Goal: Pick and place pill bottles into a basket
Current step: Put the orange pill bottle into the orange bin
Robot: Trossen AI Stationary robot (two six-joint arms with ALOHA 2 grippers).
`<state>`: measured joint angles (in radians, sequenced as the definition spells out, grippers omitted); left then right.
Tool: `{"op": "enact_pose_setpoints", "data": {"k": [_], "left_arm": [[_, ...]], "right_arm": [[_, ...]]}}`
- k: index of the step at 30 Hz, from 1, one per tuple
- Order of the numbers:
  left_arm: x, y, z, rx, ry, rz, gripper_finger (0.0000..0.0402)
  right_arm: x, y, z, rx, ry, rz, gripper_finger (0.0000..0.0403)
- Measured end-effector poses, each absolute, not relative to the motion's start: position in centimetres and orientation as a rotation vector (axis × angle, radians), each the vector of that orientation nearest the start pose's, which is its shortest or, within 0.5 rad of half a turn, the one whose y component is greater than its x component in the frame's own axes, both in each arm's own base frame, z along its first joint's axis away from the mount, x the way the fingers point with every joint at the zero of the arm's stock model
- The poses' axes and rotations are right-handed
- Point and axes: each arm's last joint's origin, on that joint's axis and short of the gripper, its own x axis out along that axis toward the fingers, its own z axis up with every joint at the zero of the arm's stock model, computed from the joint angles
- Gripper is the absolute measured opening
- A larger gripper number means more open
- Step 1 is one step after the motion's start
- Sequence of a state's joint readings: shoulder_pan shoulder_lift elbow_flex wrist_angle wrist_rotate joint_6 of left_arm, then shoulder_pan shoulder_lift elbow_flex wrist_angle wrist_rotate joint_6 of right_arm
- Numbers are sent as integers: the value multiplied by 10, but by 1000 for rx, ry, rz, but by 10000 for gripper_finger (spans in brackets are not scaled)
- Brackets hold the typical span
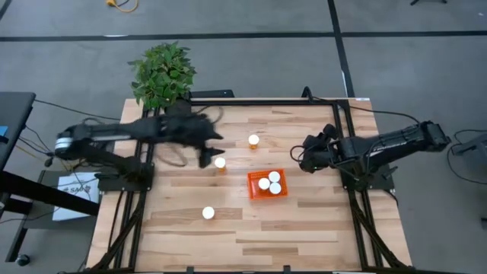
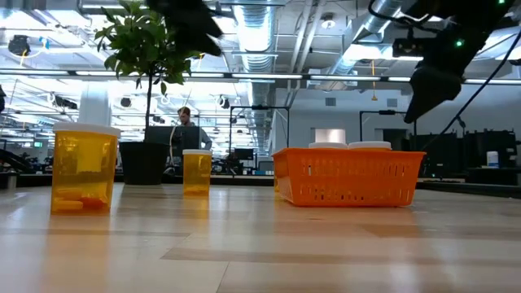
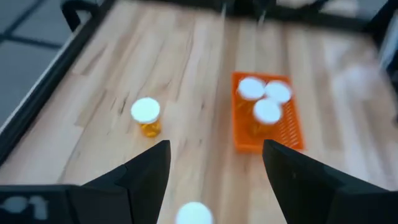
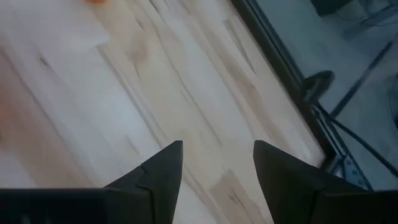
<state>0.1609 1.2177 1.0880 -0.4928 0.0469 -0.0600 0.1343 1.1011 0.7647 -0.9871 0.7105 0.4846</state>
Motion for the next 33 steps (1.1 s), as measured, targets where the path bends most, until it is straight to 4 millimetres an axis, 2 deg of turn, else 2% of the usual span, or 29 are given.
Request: {"op": "enact_pose_setpoints", "data": {"k": [4, 8, 16, 24, 30, 33], "left_arm": [[304, 61, 330, -77, 763, 106, 245], [345, 85, 332, -46, 893, 74, 245], [399, 128, 309, -10, 1105, 7, 245], [434, 144, 265, -13, 1222, -61, 245], [442, 147, 239, -20, 1275, -97, 245], [444, 145, 237, -28, 1259, -128, 245]], "right_arm": [[173, 1, 231, -123, 1041, -764, 190], [170, -1, 233, -109, 1026, -769, 191], [170, -1, 234, -104, 1021, -771, 191], [171, -1, 233, -105, 1024, -770, 189], [172, -1, 233, -102, 1024, -765, 189], [172, -1, 233, -98, 1026, -760, 189]]}}
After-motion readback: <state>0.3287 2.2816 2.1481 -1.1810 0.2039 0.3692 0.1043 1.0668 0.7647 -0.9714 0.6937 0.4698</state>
